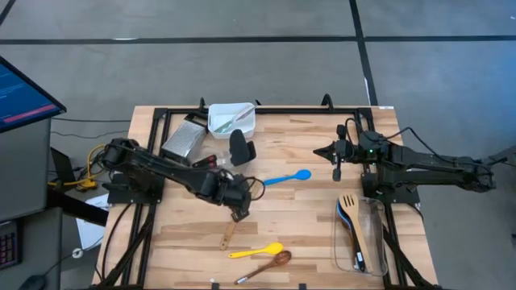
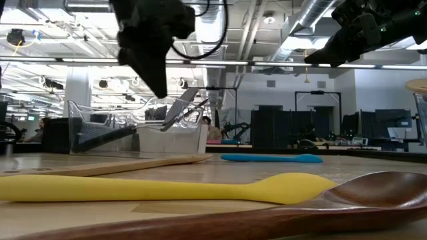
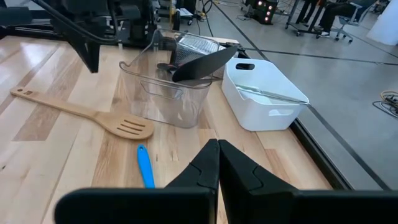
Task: Pick & Place Kitchen Items
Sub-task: Adjust the top transparent bin
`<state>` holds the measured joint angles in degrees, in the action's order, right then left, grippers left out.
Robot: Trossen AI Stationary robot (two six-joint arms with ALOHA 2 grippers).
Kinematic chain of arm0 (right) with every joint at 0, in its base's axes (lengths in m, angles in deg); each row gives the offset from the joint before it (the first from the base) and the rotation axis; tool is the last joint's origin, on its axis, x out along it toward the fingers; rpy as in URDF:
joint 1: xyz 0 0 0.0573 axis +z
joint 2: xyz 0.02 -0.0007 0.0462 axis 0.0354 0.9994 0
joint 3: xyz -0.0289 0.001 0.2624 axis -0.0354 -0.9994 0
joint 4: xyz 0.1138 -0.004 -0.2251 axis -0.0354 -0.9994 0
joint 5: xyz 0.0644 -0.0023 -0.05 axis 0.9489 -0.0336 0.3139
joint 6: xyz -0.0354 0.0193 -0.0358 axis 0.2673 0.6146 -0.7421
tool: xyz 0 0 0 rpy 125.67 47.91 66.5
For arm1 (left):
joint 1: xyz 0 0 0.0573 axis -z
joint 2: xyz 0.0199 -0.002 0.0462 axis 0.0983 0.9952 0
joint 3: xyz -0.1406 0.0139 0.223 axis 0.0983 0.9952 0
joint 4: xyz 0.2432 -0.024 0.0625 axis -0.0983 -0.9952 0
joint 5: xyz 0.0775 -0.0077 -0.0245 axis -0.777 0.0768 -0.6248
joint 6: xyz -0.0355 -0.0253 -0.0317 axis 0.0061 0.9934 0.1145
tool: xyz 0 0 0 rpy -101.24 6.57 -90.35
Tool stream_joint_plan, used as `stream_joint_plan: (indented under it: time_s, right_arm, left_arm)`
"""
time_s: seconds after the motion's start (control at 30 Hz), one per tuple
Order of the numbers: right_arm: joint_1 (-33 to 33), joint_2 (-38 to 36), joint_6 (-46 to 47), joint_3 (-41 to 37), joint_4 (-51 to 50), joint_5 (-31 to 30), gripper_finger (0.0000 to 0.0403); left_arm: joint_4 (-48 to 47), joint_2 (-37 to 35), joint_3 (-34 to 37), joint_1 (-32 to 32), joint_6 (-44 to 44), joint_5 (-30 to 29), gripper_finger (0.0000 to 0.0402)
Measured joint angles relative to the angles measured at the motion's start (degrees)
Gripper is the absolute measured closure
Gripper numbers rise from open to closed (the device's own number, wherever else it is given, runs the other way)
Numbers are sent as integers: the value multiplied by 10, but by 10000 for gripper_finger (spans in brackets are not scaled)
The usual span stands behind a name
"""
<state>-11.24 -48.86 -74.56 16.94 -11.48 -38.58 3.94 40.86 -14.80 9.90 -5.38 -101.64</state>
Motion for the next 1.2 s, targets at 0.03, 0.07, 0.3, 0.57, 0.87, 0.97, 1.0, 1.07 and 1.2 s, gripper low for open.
stream_joint_plan:
  time_s: [0.03, 0.07, 0.3, 0.57, 0.87, 0.97, 1.0, 1.07, 1.2]
  right_arm:
    - [0, 0, 0, 0, 0, 0, 403]
    - [0, 0, 0, 0, 0, 0, 403]
    - [0, 0, 0, 0, 0, 0, 403]
    - [0, 0, 0, 0, 0, 0, 403]
    - [0, 0, 0, 0, 0, 0, 403]
    - [0, 0, 0, 0, 0, 0, 403]
    - [0, 0, 0, 0, 0, 0, 403]
    - [0, 0, 0, 0, 0, 0, 403]
    - [0, 0, -1, 0, -1, 0, 403]
  left_arm:
    - [0, 1, 6, 2, 12, -19, 399]
    - [-1, 1, 14, 3, 23, -37, 399]
    - [24, 2, 98, -24, 84, -11, 399]
    - [117, 2, 171, -54, 69, -92, 399]
    - [288, 2, 220, -120, -22, -142, 399]
    - [318, -1, 232, -134, -48, -144, 399]
    - [319, -1, 232, -136, -52, -141, 399]
    - [320, 0, 232, -134, -54, -142, 399]
    - [329, -12, 234, -114, -39, -132, 399]
